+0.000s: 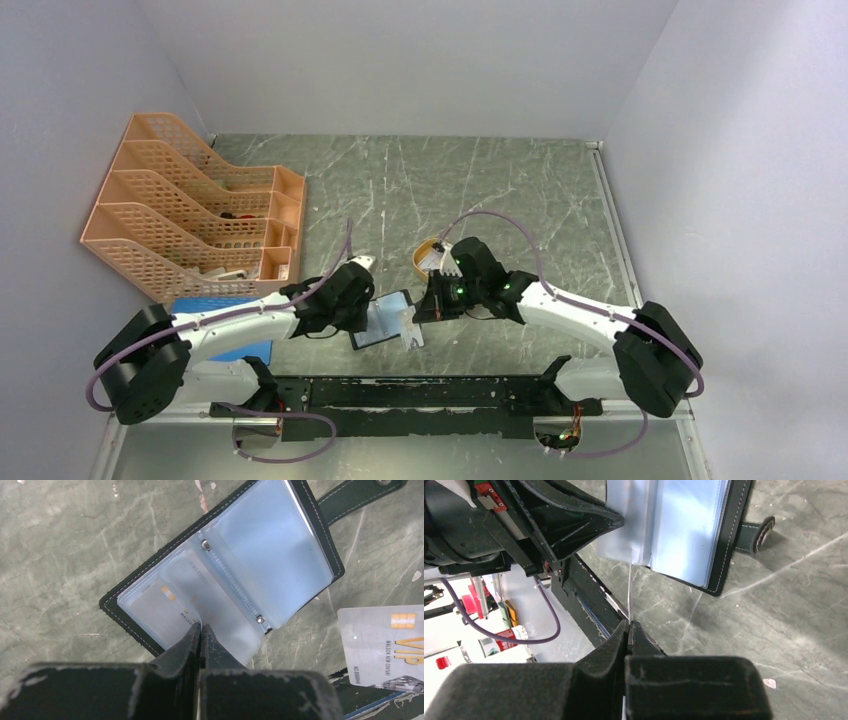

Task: Put the credit cards into the card holder
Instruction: Turn over the card slot in the card holder.

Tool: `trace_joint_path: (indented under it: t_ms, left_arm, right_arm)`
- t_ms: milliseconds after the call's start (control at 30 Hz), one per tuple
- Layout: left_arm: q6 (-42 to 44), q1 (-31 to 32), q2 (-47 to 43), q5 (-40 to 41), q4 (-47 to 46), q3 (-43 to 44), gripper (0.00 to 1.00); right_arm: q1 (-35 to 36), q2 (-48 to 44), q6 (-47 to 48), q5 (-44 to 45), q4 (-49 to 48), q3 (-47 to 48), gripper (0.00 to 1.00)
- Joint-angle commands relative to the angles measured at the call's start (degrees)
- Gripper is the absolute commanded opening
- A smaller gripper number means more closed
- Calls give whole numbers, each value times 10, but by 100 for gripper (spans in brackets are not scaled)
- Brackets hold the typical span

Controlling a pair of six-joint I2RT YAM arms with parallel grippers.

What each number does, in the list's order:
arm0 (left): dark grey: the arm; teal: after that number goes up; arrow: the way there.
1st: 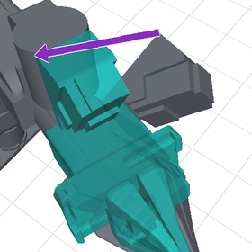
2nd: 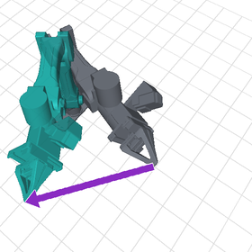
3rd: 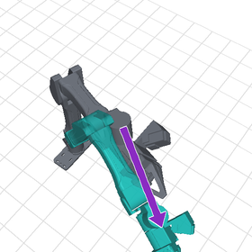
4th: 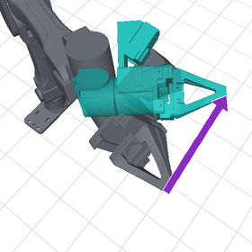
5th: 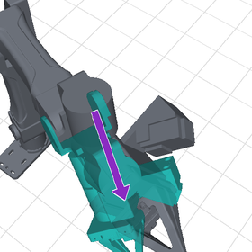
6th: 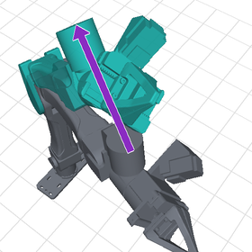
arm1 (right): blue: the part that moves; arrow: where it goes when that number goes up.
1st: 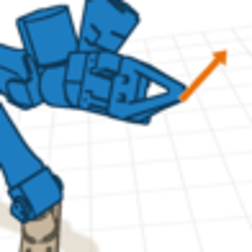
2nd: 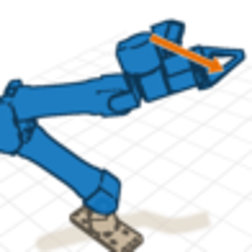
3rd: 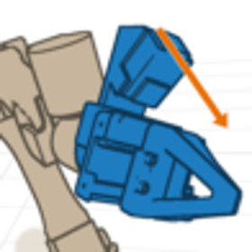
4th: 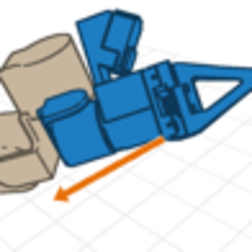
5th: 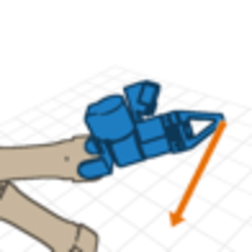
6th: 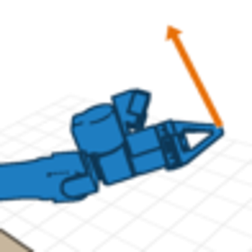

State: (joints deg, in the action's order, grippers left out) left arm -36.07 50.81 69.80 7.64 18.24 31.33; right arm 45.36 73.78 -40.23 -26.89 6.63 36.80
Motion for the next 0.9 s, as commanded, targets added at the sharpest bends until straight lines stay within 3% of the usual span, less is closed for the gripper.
trace_joint_path:
  t_ms: [0, 200, 233, 367, 467, 600, 867]
  left_arm:
    - [39, -2, 11, -38, -14, 21, 5]
    - [12, -1, 29, 15, 29, 44, 6]
    - [2, -1, 25, 28, 40, 46, 9]
    - [-32, -1, -13, 51, 66, 39, 38]
    - [-50, -2, -43, 60, 88, 38, 48]
    - [-85, -2, -71, 87, 107, 19, 47]
    - [-195, -7, -146, 127, 119, -65, 35]
  right_arm:
    - [3, -20, 1, 15, 18, -17, 0]
    - [4, 12, -5, 3, -16, -1, 0]
    - [4, 21, -4, 0, -21, 7, 0]
    - [10, 60, 7, -9, -28, 44, 0]
    - [14, 90, 16, -17, -30, 66, 0]
    - [16, 125, 24, -23, -39, 81, 0]
    - [15, 191, 34, -50, -57, 109, 0]
